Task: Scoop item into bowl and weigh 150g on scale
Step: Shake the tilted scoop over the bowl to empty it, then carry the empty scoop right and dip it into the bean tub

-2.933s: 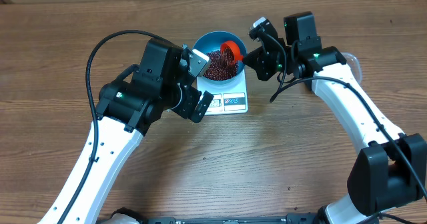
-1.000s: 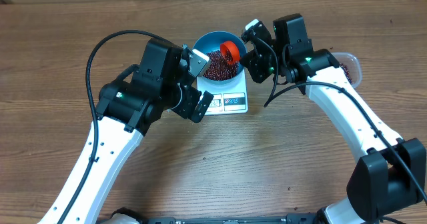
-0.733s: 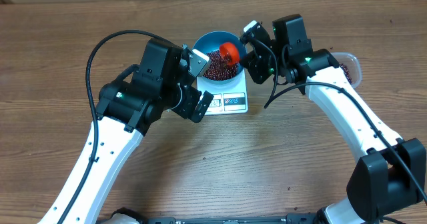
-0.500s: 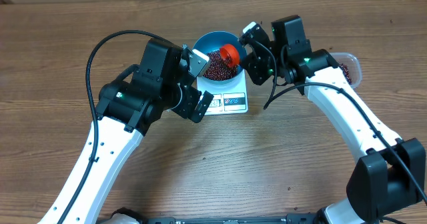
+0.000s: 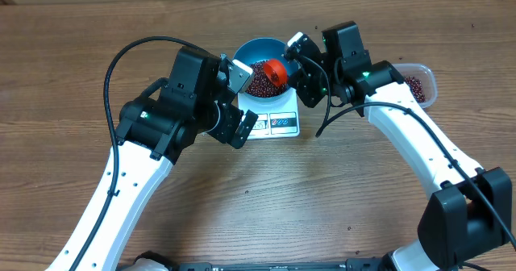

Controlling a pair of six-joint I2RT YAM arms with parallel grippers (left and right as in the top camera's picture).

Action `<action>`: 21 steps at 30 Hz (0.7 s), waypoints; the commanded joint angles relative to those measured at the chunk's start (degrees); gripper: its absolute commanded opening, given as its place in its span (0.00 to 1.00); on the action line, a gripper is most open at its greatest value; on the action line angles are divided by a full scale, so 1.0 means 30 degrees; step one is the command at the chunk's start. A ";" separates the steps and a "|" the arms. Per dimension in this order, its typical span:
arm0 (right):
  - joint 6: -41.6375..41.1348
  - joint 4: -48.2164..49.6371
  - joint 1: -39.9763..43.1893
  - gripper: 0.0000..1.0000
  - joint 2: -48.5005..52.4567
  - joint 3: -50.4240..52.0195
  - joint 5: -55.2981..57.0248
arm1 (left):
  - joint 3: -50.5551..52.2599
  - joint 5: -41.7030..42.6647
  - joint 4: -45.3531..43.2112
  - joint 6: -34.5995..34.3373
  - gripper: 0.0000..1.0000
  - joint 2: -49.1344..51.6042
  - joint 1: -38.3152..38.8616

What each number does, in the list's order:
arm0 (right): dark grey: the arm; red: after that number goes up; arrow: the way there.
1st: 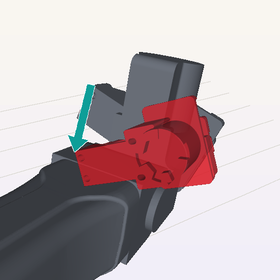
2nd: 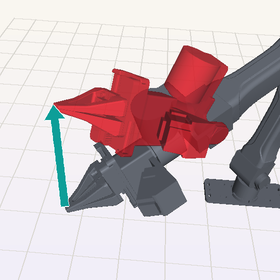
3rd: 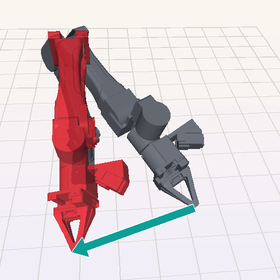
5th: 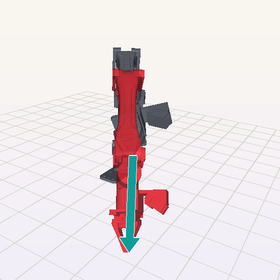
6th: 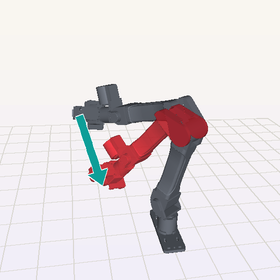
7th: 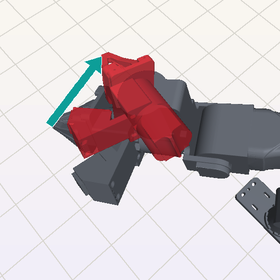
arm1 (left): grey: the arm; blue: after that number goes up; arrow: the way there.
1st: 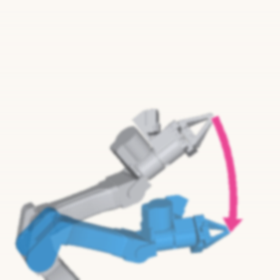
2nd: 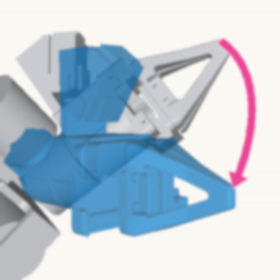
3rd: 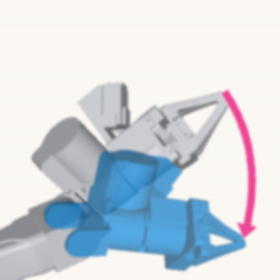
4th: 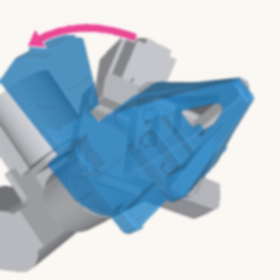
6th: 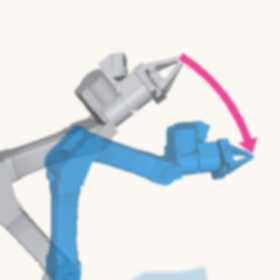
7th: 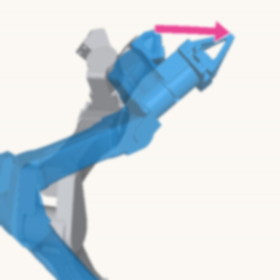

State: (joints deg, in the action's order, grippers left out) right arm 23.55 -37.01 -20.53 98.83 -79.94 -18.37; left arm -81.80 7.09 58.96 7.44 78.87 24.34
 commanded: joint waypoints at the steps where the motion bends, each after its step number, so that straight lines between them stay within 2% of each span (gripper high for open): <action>1: -0.0918 0.0641 -0.0117 0.04 -0.0801 -0.0525 0.0240 | -0.0138 -0.0007 -0.0022 -0.0197 1.00 0.0066 0.0022; 2: -0.0867 0.0576 -0.0117 0.04 -0.0809 -0.0525 -0.0153 | -0.0138 -0.0007 -0.0022 -0.0197 1.00 0.0066 0.0022; 3: 0.0488 0.0095 -0.0117 0.04 -0.0838 -0.0525 -0.1800 | -0.0138 -0.0007 -0.0022 -0.0197 1.00 0.0066 0.0015; 5: 0.0969 0.0036 -0.0117 0.04 -0.0838 -0.0525 -0.1880 | -0.0138 -0.0007 -0.0022 -0.0197 1.00 0.0066 0.0022; 9: -0.1647 0.1005 -0.0117 0.04 -0.0867 -0.0525 0.1144 | -0.0131 -0.0007 -0.0022 -0.0197 1.00 0.0066 0.0022; 12: 0.2652 -0.0444 -0.0444 0.04 -0.0984 -0.0525 -0.0590 | -0.0138 -0.0007 -0.0022 -0.0197 1.00 0.0066 0.0022; 15: 0.0721 0.0044 -0.0546 0.04 -0.0984 -0.0525 0.1443 | -0.0138 -0.0007 -0.0022 -0.0197 1.00 0.0066 0.0015; 18: -0.0066 0.0095 -0.0539 0.04 -0.1020 -0.0525 0.1384 | -0.0131 -0.0007 -0.0022 -0.0197 1.00 0.0066 0.0015; 21: -0.2113 0.0335 -0.0313 0.04 -0.1559 -0.0525 0.0357 | -0.0131 -0.0007 -0.0022 -0.0197 1.00 0.0066 0.0022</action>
State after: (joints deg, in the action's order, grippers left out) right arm 23.66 -36.99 -22.15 97.86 -80.05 -15.64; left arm -81.80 7.09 58.98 7.44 78.89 24.34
